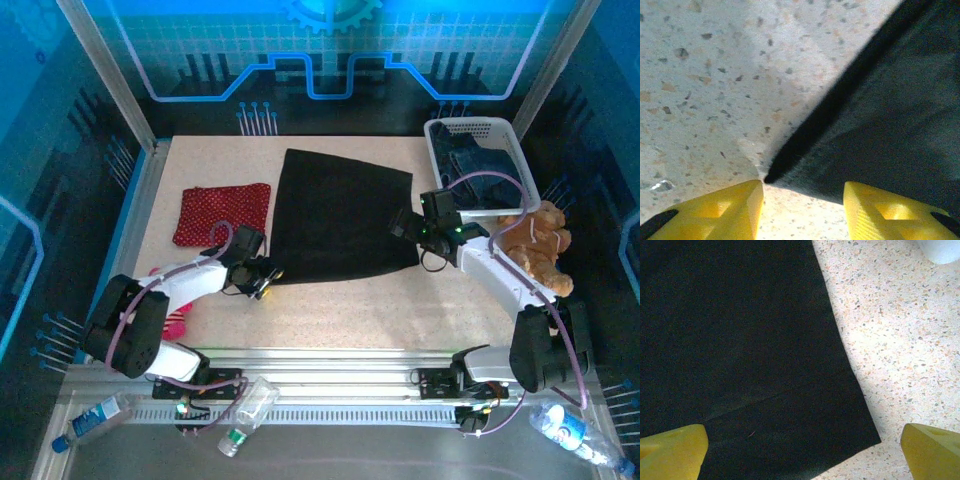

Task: Fold and stack the skirts

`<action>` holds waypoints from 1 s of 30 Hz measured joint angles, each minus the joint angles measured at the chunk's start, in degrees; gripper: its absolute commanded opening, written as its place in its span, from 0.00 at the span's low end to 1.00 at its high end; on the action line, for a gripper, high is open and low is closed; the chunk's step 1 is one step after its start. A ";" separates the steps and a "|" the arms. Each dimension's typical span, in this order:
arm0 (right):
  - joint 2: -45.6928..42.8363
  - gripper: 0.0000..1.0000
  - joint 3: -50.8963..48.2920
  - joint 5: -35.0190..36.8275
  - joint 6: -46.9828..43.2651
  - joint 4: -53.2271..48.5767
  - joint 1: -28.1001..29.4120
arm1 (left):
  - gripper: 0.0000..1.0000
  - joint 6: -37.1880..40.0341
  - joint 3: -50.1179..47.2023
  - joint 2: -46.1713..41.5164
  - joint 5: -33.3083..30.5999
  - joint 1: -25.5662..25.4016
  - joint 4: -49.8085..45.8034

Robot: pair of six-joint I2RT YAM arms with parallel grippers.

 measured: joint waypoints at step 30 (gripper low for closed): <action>2.69 0.62 -14.97 -31.12 4.42 6.82 -16.35 | 0.00 5.03 6.19 -3.48 -1.75 0.33 -3.13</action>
